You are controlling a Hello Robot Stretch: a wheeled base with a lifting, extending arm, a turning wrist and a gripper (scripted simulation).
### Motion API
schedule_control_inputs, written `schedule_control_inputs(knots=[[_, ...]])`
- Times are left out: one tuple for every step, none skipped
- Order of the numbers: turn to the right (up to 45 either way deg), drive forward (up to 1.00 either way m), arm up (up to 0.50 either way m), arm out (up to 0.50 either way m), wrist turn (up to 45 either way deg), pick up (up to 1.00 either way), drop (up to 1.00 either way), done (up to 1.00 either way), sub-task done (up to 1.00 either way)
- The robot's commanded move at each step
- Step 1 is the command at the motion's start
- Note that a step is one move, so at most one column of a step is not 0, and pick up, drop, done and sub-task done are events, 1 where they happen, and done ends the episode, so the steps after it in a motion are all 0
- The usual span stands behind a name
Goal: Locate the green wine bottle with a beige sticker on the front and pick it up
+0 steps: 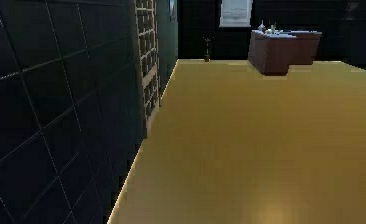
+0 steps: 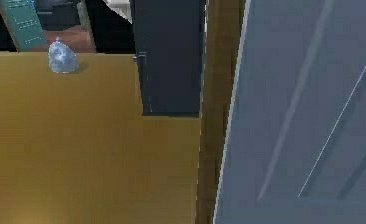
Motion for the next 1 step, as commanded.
schedule_control_inputs(knots=[[18.0, 0.00, 0.00, 0.00, 0.0, 0.00, 0.00, 0.00, 0.00]])
